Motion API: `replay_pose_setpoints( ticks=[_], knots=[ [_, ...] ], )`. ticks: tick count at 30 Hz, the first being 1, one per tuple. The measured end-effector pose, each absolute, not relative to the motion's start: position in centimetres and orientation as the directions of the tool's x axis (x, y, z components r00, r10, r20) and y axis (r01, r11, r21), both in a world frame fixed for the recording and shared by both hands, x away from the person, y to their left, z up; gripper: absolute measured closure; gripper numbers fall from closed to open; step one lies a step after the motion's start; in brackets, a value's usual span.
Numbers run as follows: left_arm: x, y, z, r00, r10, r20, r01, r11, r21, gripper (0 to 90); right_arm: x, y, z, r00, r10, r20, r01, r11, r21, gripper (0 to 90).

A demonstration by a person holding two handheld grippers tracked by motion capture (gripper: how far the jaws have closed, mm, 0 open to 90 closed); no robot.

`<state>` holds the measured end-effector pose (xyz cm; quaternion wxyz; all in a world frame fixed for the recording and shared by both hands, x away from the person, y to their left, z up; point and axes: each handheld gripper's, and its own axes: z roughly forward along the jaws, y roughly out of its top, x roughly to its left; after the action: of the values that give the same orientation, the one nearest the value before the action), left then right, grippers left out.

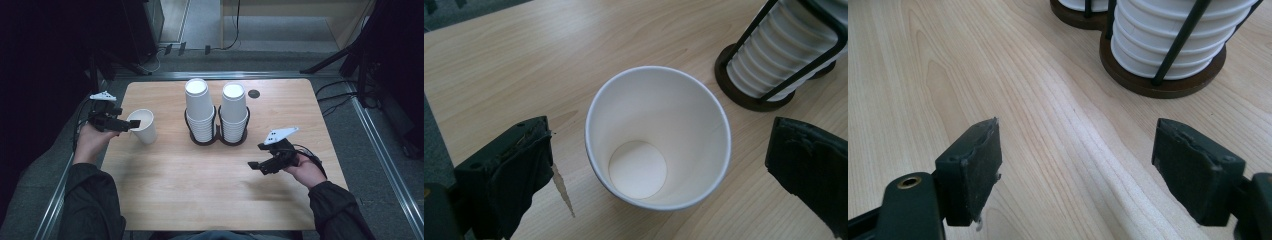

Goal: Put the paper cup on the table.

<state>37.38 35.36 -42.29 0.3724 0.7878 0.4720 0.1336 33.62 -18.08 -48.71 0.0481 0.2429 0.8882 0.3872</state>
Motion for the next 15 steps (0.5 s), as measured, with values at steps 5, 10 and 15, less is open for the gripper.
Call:
replay_pose_setpoints(
  ticks=[5,10,15],
  knots=[
    [36.8,34.7,-41.6,0.506,0.849,-0.152,0.656,-0.265,0.707,0.0,33.6,-17.7,-48.8,-0.885,0.453,0.104,0.388,0.596,0.703,20.4],
    [36.5,33.3,-41.2,0.51,0.851,-0.126,0.646,-0.282,0.71,0.0,33.6,-17.5,-48.8,-0.888,0.447,0.104,0.385,0.6,0.701,20.5],
    [36.2,31.8,-40.8,0.526,0.843,-0.107,0.634,-0.305,0.71,0.0,33.7,-17.6,-48.7,-0.888,0.449,0.103,0.383,0.597,0.705,20.4]
  ],
)
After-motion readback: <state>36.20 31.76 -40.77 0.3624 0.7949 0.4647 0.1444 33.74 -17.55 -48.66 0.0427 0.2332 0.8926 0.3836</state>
